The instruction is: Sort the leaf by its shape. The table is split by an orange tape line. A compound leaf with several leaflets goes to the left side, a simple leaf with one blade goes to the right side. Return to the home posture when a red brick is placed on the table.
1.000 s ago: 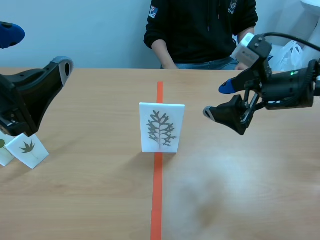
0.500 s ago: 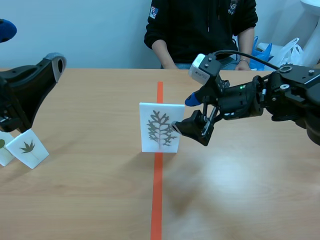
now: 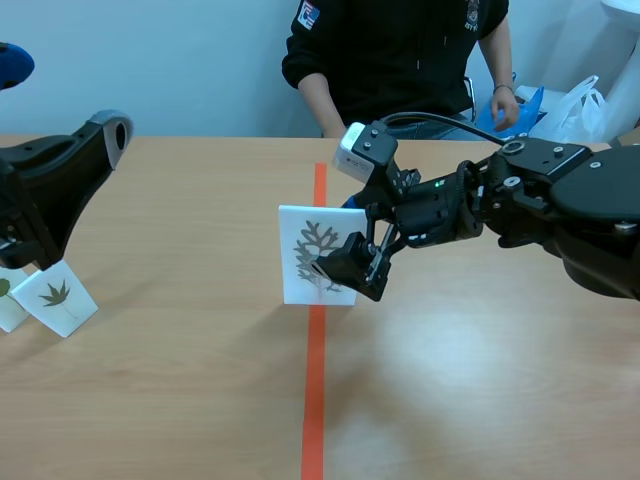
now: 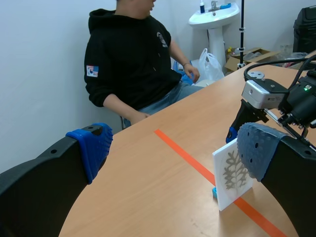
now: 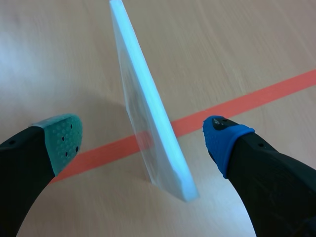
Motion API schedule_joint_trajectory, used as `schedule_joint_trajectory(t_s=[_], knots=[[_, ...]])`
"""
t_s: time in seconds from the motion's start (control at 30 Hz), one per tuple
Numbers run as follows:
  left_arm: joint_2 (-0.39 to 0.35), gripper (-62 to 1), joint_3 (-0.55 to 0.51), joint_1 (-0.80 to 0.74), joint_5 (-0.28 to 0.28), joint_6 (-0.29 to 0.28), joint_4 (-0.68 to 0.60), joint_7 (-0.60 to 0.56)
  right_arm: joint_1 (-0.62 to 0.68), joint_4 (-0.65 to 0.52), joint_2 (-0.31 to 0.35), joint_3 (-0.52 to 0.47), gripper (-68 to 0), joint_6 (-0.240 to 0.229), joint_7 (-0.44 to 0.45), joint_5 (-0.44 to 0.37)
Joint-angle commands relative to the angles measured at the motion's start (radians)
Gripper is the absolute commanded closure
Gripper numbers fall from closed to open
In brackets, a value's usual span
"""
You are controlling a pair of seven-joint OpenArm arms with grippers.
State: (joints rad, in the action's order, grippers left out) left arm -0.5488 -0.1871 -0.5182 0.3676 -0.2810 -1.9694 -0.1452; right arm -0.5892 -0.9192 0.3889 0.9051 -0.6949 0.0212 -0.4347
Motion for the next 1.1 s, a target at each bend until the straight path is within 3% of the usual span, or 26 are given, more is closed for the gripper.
schedule_joint_trajectory(t_s=[0.0, 0.1, 0.33, 0.5, 0.83, 1.07], knots=[[0.003, -54.2, -0.012, -0.003, 0.010, 0.005, -0.019, -0.014, -0.026, -0.014, 0.006, -0.009, -46.7, 0.014, 0.016, -0.013], [0.003, -54.2, -0.012, -0.003, 0.010, 0.005, -0.019, -0.014, -0.026, -0.014, 0.005, -0.009, -34.2, 0.019, 0.016, -0.014], [0.003, -54.2, -0.012, -0.003, 0.010, 0.005, -0.019, -0.014, -0.023, -0.014, 0.005, -0.009, -34.0, 0.018, 0.027, -0.013], [0.003, -54.2, -0.012, -0.003, 0.010, 0.005, -0.019, -0.014, -0.023, -0.014, 0.007, -0.009, -19.5, 0.046, 0.036, -0.013], [0.003, -54.2, -0.012, -0.003, 0.010, 0.005, -0.019, -0.014, -0.020, -0.014, 0.007, -0.009, -1.7, 0.060, 0.034, -0.013], [0.003, -54.2, -0.012, -0.003, 0.010, 0.005, -0.019, -0.014, -0.020, -0.014, 0.007, -0.009, -0.6, 0.080, 0.035, -0.013]])
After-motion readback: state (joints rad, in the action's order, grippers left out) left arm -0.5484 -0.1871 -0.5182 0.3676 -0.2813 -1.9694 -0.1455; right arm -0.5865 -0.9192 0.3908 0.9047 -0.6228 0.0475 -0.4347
